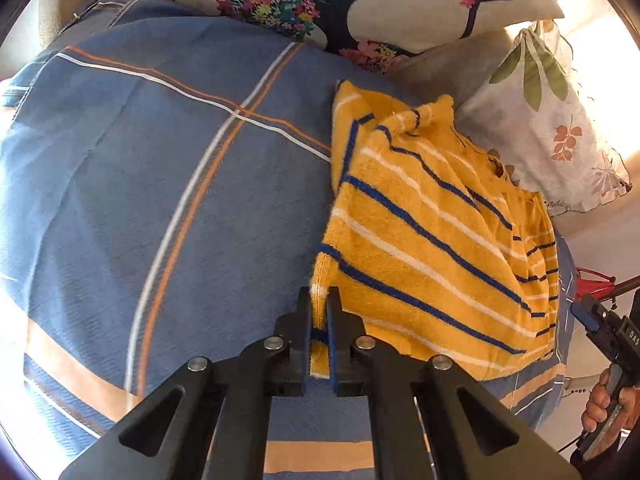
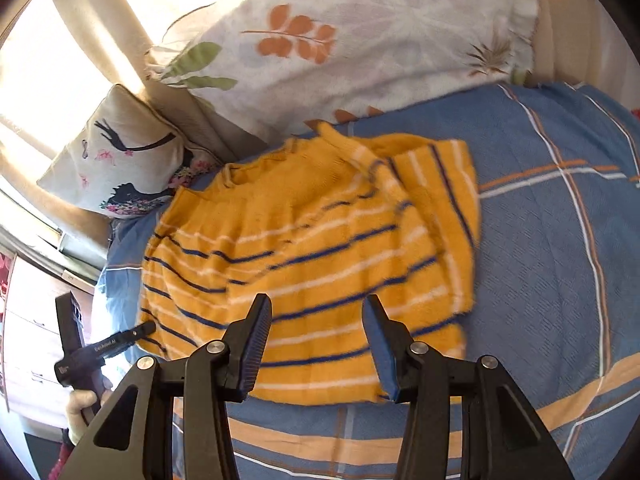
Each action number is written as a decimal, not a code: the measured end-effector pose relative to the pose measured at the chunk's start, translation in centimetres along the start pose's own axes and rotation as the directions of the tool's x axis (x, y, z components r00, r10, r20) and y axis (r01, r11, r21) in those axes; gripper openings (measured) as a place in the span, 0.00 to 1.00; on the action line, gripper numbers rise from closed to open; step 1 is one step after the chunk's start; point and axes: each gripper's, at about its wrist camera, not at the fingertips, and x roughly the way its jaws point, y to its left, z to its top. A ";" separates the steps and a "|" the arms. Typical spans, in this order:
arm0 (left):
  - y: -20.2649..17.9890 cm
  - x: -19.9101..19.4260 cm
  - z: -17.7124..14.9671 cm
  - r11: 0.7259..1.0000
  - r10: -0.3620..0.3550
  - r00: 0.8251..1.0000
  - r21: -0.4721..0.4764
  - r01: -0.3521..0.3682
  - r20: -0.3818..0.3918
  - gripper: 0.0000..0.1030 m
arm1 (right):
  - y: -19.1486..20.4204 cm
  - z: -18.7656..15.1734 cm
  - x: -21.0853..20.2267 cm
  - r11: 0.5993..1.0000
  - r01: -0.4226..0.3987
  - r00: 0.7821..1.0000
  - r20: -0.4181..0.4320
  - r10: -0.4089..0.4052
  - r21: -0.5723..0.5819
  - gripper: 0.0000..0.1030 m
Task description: Fold small clothes
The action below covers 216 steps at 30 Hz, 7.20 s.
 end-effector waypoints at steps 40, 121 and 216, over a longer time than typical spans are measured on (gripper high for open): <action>1.3 -8.8 -1.7 0.927 -0.363 0.930 -0.080 0.367 0.060 0.15 | 26.2 1.3 18.1 0.906 0.059 0.975 -0.172 -0.143 -0.420 0.13; -14.7 1.9 -1.5 0.978 -0.077 0.991 0.188 0.096 -0.105 0.63 | -0.6 5.6 2.5 0.996 -0.073 0.993 0.099 0.068 0.041 0.48; -18.9 -15.2 -17.0 0.926 0.277 0.830 0.095 -0.365 0.484 1.00 | 2.6 -15.5 -7.5 0.911 0.230 0.971 0.140 -0.193 -0.343 0.64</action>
